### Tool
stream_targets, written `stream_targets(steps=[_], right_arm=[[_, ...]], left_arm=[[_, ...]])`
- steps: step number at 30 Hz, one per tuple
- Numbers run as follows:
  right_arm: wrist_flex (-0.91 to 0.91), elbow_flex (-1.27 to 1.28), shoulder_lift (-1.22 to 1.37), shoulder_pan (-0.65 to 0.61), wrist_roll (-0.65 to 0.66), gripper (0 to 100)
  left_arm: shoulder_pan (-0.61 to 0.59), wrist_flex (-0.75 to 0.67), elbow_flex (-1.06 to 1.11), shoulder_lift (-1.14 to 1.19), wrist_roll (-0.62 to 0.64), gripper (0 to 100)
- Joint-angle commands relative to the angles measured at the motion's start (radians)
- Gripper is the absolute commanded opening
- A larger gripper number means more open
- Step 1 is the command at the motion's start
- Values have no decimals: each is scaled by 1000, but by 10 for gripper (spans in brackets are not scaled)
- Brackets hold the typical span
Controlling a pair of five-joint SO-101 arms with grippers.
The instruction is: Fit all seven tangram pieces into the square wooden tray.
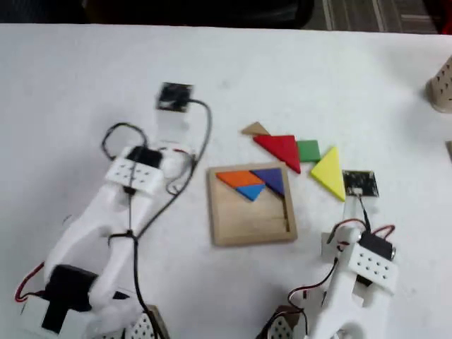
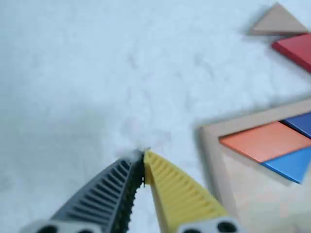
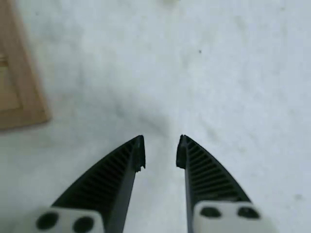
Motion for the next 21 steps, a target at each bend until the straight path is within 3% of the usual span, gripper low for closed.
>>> stream_targets(steps=[1,6,12,16,21], right_arm=[[119,-221,5,-79,3,109],[295,-500,51,-237,-2,109],[398,-818,343,-403,-5,109],[331,-999,561,-489,-5,109],[58,-1128,831,-562,3,108]], left_arm=[[-139,-101,41,-50,6,25],[-254,-118,66,-48,6,27],[-312,-124,66,-48,6,27],[-308,-126,57,-16,5,27],[-312,-195,57,25,5,27]])
